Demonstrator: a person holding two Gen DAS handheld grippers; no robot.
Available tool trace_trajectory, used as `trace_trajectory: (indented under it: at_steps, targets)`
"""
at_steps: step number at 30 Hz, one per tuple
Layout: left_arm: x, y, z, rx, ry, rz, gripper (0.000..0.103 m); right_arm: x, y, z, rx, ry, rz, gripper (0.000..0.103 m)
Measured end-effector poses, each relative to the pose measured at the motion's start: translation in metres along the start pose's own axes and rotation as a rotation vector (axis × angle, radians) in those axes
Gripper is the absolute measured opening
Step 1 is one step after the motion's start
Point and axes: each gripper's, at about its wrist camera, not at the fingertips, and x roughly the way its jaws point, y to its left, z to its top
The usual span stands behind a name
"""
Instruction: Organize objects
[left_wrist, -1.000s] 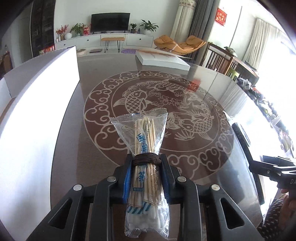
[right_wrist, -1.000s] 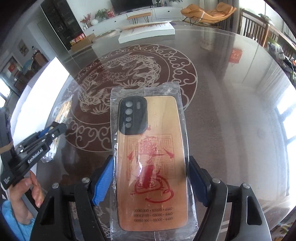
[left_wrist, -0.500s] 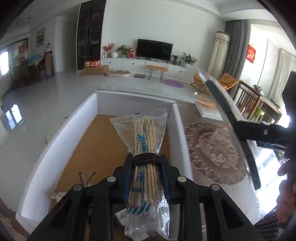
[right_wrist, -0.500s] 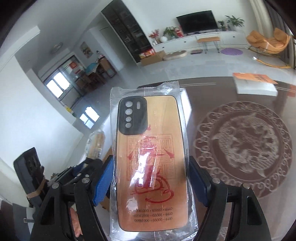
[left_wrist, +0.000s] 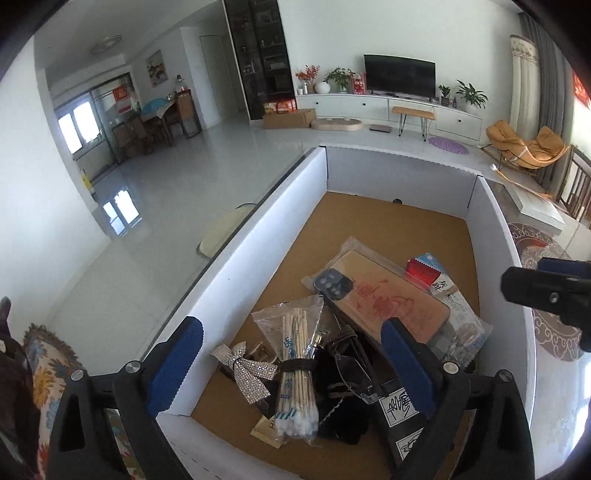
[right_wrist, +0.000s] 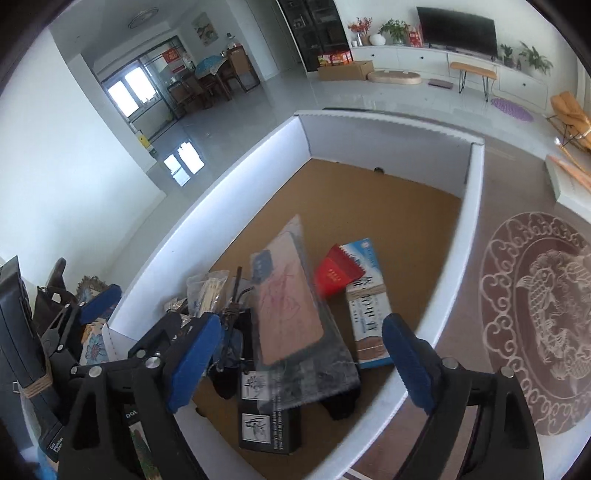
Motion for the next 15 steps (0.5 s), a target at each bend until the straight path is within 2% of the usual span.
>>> trace_trajectory:
  at_steps: [1,3,6,8,15]
  targets:
    - [-0.004,-0.001,0.0,-0.019,-0.006,-0.004,0.098,-0.011,-0.003,0.001,-0.01,-0.017,-0.031,0.097]
    - [-0.014,-0.001,-0.001,-0.067,-0.026,-0.065,0.098,-0.028,-0.007,0.003,-0.031,-0.035,-0.096,0.102]
    - [-0.023,0.0,-0.008,-0.128,-0.021,-0.133,0.098,-0.04,-0.014,0.003,-0.052,-0.021,-0.187,0.103]
    - [-0.028,-0.006,-0.009,-0.114,-0.014,-0.106,0.098,-0.042,-0.02,-0.004,-0.053,0.0,-0.209,0.103]
    - [-0.041,-0.012,-0.014,-0.034,-0.008,-0.01,0.098,-0.035,-0.023,-0.023,-0.04,0.05,-0.204,0.103]
